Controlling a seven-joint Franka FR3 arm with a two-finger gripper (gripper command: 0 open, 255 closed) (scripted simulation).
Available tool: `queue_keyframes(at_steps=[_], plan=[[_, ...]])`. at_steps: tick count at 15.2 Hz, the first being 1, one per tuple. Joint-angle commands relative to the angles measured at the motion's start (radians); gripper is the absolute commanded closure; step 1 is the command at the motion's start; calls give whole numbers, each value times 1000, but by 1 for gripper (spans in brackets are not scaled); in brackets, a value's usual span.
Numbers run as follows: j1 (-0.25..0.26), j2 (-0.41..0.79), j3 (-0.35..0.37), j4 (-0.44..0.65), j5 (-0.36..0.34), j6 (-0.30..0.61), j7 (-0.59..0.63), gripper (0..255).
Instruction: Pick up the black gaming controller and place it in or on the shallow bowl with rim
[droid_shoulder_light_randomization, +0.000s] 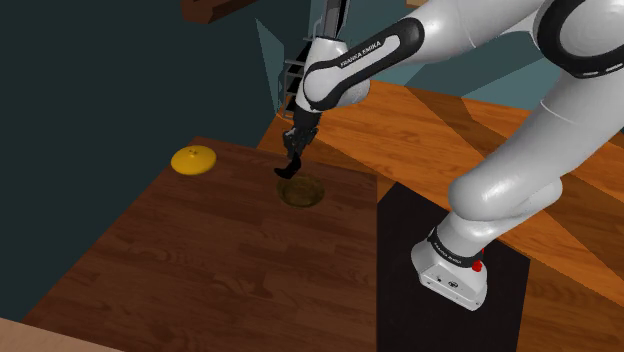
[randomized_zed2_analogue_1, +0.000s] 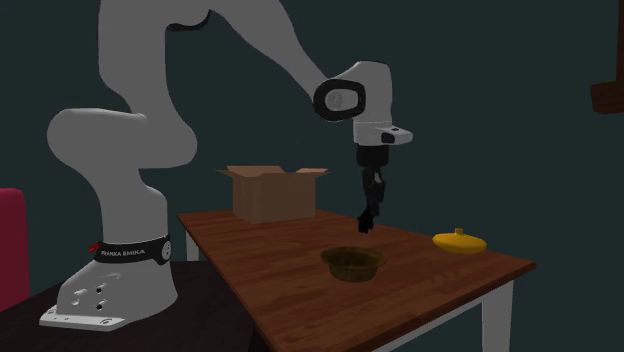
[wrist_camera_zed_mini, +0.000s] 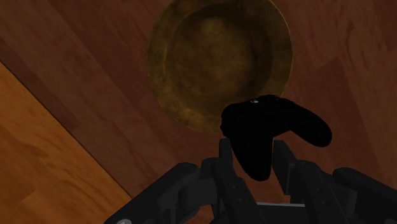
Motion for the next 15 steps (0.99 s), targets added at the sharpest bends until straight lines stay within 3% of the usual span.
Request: queue_keyframes(at_steps=[1, 15], plan=[[-13, -60, -9, -42, 63, -14, -66, 255], [11, 138, -27, -89, -77, 203, 6, 255]])
